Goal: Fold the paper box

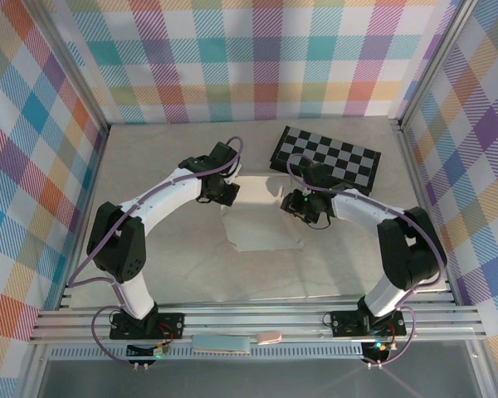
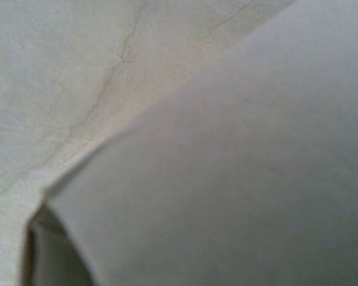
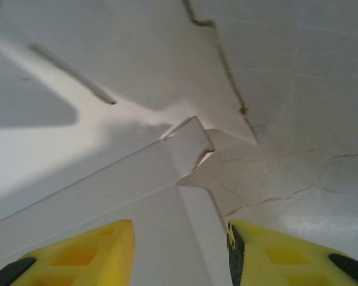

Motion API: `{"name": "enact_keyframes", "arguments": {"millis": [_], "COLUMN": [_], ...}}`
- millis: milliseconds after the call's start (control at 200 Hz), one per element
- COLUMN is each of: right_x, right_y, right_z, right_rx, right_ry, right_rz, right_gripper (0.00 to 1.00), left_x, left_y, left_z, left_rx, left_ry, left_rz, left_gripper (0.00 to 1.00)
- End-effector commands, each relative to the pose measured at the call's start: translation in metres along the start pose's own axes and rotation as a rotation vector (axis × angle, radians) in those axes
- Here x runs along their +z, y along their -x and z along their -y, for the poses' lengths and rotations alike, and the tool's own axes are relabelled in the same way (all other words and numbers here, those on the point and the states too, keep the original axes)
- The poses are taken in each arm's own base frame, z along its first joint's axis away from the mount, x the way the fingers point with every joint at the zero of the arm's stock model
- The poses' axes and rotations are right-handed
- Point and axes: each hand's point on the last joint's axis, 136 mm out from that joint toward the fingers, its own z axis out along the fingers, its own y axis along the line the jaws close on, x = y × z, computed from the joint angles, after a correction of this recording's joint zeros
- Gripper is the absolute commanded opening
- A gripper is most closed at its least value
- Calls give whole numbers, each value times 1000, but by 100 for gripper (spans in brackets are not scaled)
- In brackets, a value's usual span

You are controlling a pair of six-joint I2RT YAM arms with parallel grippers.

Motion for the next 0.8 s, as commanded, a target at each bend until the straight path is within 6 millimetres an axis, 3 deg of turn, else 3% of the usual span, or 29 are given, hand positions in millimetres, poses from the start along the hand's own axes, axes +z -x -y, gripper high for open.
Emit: {"name": "enact_keyframes", "arguments": {"millis": [0, 400, 680, 800], "right_x": [8, 33, 33, 32], "right_y": [12, 21, 28, 25], "right_z": [-6, -6, -24, -23], "right_rx": [-42, -73, -159, -173], "right_ry": [7, 6, 105, 133], "right_rz": [25, 21, 70, 88], "right_gripper": [45, 34, 30, 29], "left_x": [-5, -4, -2, -1], "left_y": [0, -1, -1, -2], "left_z": [-2, -1, -1, -3], "left_rx": [10, 19, 20, 10], "left_ry": [-10, -13, -17, -13], "left_rz": [8, -1, -5, -13], "left_gripper": [0, 0, 0, 0]}}
